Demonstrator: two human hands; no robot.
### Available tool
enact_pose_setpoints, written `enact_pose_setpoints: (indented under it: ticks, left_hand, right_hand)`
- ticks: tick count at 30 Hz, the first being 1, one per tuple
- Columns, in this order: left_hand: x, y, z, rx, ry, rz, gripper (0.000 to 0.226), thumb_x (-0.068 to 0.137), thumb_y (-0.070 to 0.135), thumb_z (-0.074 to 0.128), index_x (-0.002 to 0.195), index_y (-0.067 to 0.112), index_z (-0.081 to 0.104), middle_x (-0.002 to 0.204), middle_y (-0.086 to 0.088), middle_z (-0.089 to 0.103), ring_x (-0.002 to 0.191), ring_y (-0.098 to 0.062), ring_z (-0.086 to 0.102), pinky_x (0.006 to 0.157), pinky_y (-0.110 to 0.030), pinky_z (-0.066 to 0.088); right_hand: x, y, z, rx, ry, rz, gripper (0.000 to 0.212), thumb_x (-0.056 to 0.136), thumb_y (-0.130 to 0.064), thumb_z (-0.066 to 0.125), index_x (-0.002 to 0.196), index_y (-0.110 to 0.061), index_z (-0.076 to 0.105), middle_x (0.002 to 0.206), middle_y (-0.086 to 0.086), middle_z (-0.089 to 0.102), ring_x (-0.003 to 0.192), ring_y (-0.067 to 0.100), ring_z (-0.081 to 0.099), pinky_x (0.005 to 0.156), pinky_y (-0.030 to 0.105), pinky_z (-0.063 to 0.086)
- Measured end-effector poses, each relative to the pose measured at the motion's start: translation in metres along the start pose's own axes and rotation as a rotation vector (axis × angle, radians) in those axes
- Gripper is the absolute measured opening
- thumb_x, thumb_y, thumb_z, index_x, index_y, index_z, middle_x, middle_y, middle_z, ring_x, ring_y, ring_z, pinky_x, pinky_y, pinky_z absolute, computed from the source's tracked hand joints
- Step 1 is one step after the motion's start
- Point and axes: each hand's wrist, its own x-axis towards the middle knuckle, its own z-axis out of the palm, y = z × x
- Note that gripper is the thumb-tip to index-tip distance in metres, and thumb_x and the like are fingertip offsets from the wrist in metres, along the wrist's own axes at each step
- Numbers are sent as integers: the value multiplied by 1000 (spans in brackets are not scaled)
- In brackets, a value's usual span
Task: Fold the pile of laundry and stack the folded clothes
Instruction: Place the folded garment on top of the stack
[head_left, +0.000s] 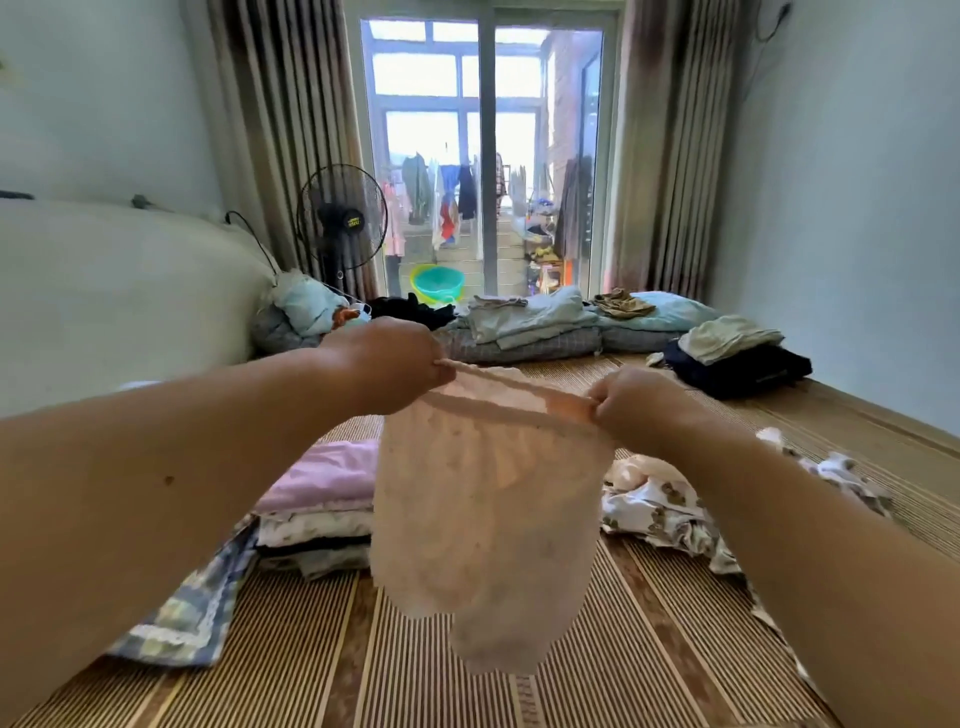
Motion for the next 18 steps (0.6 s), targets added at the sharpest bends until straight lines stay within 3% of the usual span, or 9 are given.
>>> enact_pose_setpoints:
  ticks: [3, 6, 8, 10, 13, 16, 18]
  left_hand:
    - [-15, -28, -3, 17, -9, -69, 30, 101, 32, 39, 97, 12, 61, 86, -3, 56, 83, -19, 54, 74, -32, 47]
    - [-24, -46, 1, -31, -57, -133, 25, 95, 30, 49, 93, 15, 69, 94, -2, 66, 84, -18, 59, 73, -31, 49]
    - [-28, -51, 7, -144, -66, -93, 22, 91, 16, 51, 92, 17, 73, 88, 0, 68, 81, -17, 60, 69, -28, 48]
    - [-34, -53, 9, -291, -59, 17, 31, 86, 6, 55, 101, 27, 73, 90, 8, 69, 80, -5, 62, 72, -25, 49]
    - [-42, -57, 12, -497, -13, 168, 35, 83, 7, 66, 98, 39, 61, 99, 12, 65, 66, 15, 55, 68, -17, 41]
    - [-51, -54, 14, -619, 30, 264, 24, 77, 20, 63, 87, 40, 57, 99, 6, 65, 66, 9, 53, 71, -22, 42]
    - [-56, -56, 13, -592, -2, 307, 33, 79, 18, 58, 84, 50, 62, 94, 14, 66, 71, 7, 56, 72, -18, 45]
  right_hand:
    - [1, -15, -3, -170, 59, -4, 21, 81, -8, 51, 79, -12, 72, 73, 5, 64, 77, 24, 60, 60, 26, 42]
    - [0, -29, -7, -139, 128, -73, 20, 82, -16, 61, 95, -19, 75, 89, 2, 72, 85, 19, 63, 69, 26, 46]
    - [0, -36, -7, -160, 200, -89, 27, 84, -23, 61, 105, -12, 73, 90, 4, 73, 87, 21, 64, 71, 27, 47]
    - [0, -39, -7, -248, 220, -63, 32, 86, -26, 57, 110, -9, 70, 94, 7, 72, 89, 23, 64, 70, 27, 45]
    - [-9, -40, -12, -187, -22, 53, 24, 94, -28, 55, 106, -11, 67, 91, 11, 68, 74, 23, 64, 65, 30, 50]
    - [-21, -35, -19, 62, -235, 0, 18, 96, -19, 56, 111, -24, 65, 77, 6, 71, 57, 14, 65, 54, 25, 50]
    - [-29, -29, -27, 164, -287, -135, 30, 94, -12, 59, 114, -34, 63, 72, 5, 71, 51, 10, 61, 55, 26, 51]
